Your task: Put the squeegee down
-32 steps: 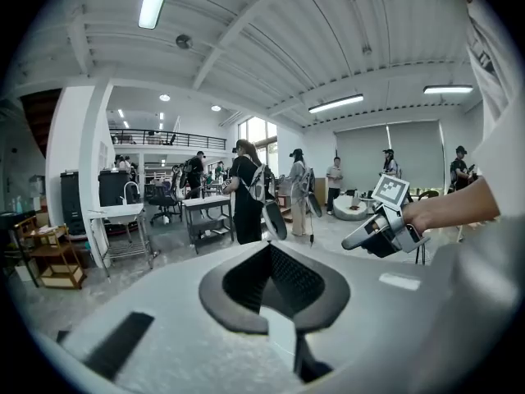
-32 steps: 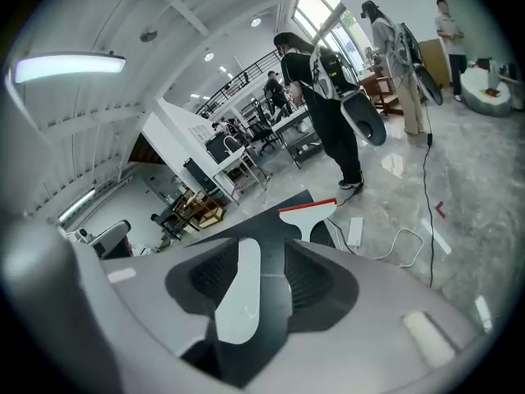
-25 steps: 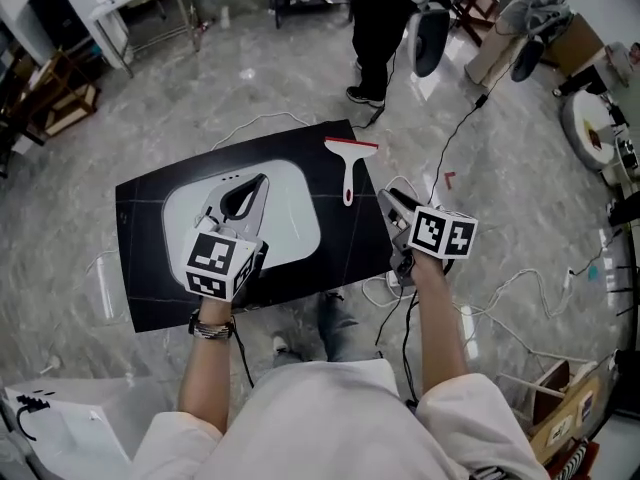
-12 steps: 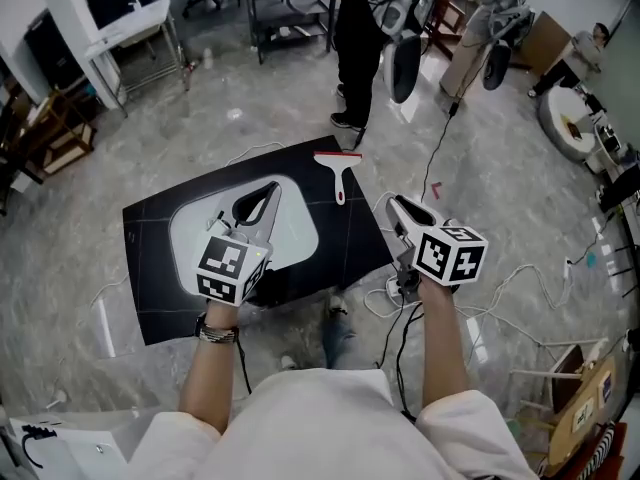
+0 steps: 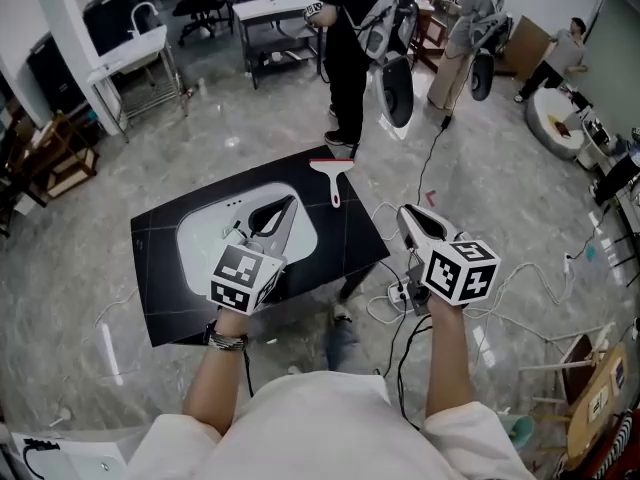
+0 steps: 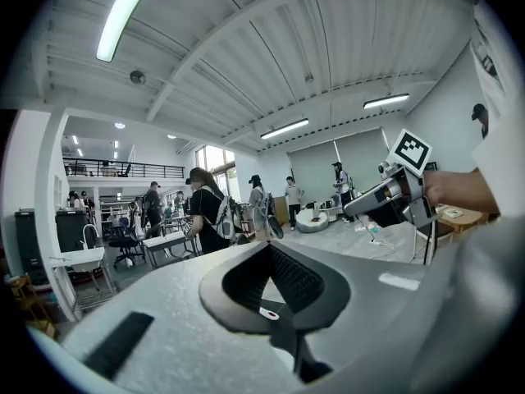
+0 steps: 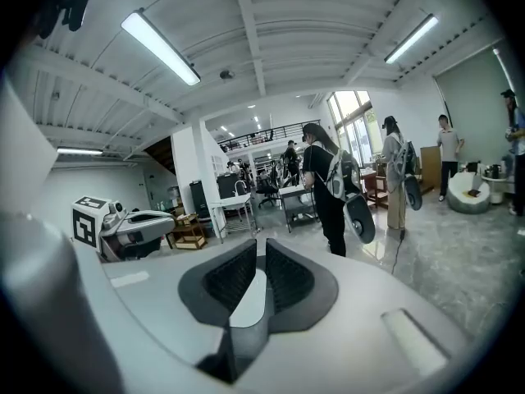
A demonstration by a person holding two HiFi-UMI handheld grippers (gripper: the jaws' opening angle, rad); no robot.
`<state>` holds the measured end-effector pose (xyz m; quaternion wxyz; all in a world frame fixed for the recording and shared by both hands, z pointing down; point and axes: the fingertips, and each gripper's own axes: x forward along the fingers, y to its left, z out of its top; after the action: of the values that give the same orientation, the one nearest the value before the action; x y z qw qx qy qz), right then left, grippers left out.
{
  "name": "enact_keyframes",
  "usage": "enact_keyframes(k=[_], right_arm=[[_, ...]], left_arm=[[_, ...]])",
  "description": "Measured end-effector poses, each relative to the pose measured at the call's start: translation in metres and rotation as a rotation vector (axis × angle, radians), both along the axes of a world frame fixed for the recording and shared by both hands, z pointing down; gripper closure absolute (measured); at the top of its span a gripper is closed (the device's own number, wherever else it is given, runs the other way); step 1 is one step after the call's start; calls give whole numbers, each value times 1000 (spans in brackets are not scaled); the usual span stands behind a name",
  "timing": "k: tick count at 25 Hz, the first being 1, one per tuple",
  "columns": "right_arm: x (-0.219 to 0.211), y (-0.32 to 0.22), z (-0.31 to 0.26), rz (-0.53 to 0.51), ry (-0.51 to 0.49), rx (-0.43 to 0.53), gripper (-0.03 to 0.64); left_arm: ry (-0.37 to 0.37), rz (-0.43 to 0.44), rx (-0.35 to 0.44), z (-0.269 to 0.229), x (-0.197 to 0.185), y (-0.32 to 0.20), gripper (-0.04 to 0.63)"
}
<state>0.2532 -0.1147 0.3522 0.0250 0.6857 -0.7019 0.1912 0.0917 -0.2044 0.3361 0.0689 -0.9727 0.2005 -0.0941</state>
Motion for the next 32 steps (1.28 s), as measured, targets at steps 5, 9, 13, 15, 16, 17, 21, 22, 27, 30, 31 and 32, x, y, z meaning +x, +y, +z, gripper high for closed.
enact_keyframes(k=[5,9,13,15,16,17,21,22,27,30,31,32], right_arm=[[-14,31,-17,10,36,36,583],[-24,55,-31,32,70,69,606],[-34,73,-41,37,102,87,609],[-38,78,-44,38,121,94,609],[-40,80,-45,37,131,98,609],[-42,82,-46,35,141,104,611],[-48,90,-46,23,179,108,611],[-49,91,-46,16,183,108,611],[-58,88,-45,-9,210,104,611],[-62,86,-45,-20,233,99,612],[-62,85,-44,-22,238,98,611],[-63,85,-44,-24,240,97,612]], left_arm=[[6,33,19,-8,-6,31,595],[13,56,36,-15,-12,55,595],[22,71,48,-21,-20,72,595],[26,77,51,-23,-23,77,595],[27,78,52,-24,-25,79,595],[27,79,52,-23,-27,80,596],[27,77,52,-23,-32,87,595],[27,75,52,-23,-33,88,595],[27,70,51,-21,-39,87,595],[28,69,52,-21,-39,85,595],[29,68,54,-21,-40,85,596],[29,67,56,-21,-40,84,595]])
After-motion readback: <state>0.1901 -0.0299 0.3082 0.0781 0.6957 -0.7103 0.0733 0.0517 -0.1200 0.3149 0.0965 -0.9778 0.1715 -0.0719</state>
